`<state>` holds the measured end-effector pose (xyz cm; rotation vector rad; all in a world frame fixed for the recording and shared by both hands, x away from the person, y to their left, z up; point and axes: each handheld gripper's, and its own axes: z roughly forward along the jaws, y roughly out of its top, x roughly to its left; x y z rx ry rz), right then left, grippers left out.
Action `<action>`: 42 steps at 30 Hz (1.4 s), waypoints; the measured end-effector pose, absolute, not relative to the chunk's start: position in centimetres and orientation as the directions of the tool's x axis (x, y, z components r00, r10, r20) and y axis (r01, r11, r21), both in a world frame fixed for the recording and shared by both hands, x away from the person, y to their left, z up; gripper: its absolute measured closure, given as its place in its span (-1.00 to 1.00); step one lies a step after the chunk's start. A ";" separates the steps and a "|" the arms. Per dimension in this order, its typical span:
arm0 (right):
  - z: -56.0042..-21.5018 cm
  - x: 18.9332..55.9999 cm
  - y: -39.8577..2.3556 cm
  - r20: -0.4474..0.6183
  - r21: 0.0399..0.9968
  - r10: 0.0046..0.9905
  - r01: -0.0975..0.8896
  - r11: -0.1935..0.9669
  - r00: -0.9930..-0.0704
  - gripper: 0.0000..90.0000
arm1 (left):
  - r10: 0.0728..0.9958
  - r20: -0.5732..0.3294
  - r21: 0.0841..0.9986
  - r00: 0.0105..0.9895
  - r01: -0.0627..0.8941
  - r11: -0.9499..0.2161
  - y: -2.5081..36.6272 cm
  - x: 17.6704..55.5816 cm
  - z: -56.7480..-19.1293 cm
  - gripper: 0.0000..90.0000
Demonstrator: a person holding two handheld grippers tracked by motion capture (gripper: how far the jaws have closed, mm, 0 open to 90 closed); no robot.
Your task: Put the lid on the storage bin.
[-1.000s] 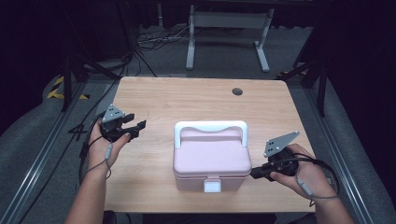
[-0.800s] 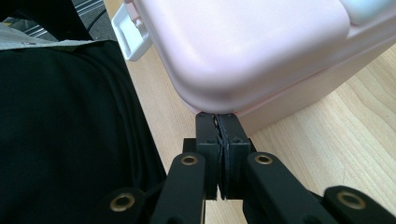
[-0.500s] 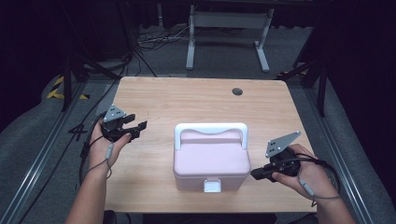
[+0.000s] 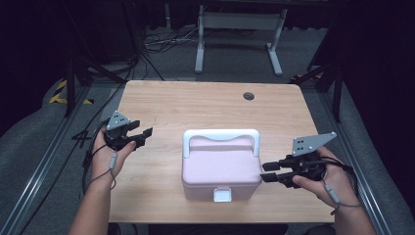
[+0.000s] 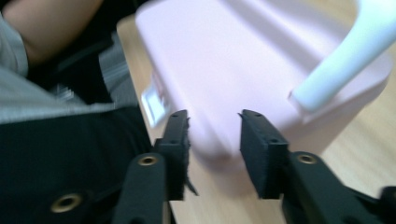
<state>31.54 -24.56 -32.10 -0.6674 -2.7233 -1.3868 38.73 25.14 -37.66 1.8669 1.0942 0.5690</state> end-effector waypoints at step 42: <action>-40.6 42.2 -35.3 0.121 0.812 0.812 0.527 0.249 -0.570 -0.16 | 0.888 -0.032 0.810 0.458 0.532 -0.246 26.6 38.5 -40.0 -0.16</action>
